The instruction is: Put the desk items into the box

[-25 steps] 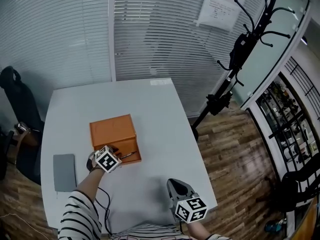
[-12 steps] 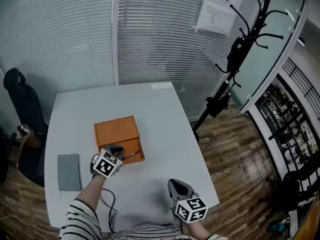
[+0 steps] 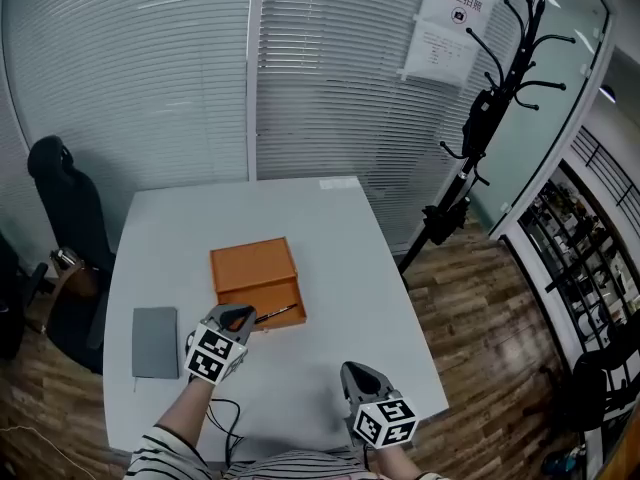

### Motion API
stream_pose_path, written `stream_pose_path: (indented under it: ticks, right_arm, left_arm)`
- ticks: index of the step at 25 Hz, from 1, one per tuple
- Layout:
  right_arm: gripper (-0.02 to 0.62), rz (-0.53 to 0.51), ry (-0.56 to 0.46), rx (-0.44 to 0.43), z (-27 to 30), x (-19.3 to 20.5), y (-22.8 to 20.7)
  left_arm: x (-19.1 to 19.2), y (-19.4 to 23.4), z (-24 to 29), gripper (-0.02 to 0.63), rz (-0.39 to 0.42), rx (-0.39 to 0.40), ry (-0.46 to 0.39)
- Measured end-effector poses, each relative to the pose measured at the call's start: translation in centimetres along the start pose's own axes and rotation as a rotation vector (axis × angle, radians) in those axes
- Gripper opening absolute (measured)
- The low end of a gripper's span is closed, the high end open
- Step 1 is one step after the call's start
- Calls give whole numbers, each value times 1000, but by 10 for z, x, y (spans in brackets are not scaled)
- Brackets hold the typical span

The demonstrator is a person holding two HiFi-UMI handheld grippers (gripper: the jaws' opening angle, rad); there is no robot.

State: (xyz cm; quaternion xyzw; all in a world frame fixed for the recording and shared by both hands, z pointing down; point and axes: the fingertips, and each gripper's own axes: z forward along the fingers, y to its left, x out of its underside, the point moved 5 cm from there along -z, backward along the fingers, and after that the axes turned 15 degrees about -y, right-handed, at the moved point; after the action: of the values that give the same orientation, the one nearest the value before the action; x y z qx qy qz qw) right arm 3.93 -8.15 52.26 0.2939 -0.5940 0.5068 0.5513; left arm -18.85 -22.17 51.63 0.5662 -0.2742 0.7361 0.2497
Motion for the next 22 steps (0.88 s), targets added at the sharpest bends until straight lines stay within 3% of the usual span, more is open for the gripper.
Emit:
stream_pose_path:
  ticks: [14, 22]
  right_arm:
    - [25, -26, -3, -26, -5, 13, 38]
    - [25, -46, -6, -60, -6, 17, 58]
  left_arm:
    - [-10, -20, -106, 25, -3, -137, -155]
    - [-1, -35, -156, 23, -61, -186, -197]
